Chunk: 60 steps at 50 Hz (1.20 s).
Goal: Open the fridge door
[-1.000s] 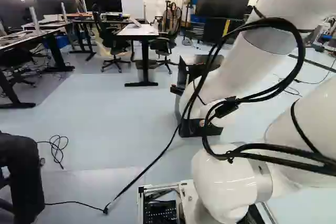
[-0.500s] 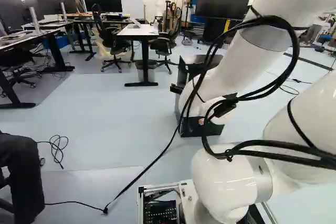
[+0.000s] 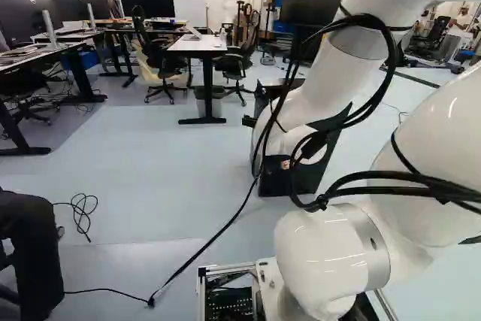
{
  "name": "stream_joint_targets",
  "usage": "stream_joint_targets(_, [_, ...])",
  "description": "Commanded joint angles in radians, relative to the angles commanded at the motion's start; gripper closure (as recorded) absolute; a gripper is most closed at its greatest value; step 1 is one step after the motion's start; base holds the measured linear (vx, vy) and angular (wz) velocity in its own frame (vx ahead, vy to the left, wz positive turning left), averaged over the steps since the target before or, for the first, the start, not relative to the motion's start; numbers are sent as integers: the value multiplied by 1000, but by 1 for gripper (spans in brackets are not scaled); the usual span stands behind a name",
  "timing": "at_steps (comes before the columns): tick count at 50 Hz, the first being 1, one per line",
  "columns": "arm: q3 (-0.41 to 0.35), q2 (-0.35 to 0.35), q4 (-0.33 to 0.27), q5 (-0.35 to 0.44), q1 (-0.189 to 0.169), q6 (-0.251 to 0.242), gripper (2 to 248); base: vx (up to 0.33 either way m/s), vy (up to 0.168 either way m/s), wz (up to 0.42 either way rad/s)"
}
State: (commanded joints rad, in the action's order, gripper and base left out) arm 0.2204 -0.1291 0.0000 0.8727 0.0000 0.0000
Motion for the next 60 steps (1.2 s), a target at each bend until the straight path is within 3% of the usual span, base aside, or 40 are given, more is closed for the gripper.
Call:
stream_joint_targets(26, [108,138,6,0,-2,0,3,0,0,0])
stream_joint_targets(60, [244,351,102,0,-10,0,3,0,0,0])
